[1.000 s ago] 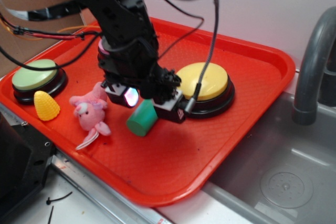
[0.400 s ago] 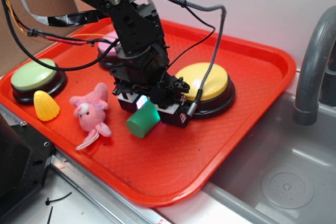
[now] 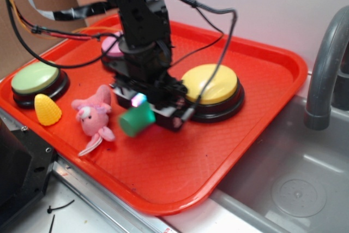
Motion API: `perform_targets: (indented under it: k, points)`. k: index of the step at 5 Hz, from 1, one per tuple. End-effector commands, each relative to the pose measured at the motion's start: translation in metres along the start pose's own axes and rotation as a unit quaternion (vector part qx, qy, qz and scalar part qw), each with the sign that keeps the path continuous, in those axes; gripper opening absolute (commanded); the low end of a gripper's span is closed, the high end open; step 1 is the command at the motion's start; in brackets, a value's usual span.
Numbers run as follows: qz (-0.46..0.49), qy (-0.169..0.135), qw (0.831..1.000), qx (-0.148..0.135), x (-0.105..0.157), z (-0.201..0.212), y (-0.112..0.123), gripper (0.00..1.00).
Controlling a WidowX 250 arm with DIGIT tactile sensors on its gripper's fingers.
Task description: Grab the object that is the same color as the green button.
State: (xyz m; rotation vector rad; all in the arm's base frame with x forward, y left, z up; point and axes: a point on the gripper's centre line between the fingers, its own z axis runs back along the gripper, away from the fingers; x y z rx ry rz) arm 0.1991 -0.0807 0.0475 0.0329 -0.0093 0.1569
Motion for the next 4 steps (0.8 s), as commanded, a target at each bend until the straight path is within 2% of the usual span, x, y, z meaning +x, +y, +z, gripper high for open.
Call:
perform_targets:
  k: [1,2,3,4]
  points:
    - [-0.031,-0.013,0.999,-0.011,0.01,0.111,0.017,0.0]
    - [-0.008,-0.039,0.999,-0.033,0.002,0.16,0.037,0.0]
    - [0.016,-0.022,0.998,-0.048,0.003,0.169,0.05,0.0]
    - [0.017,0.006,0.998,-0.068,0.007,0.161,0.052,0.0]
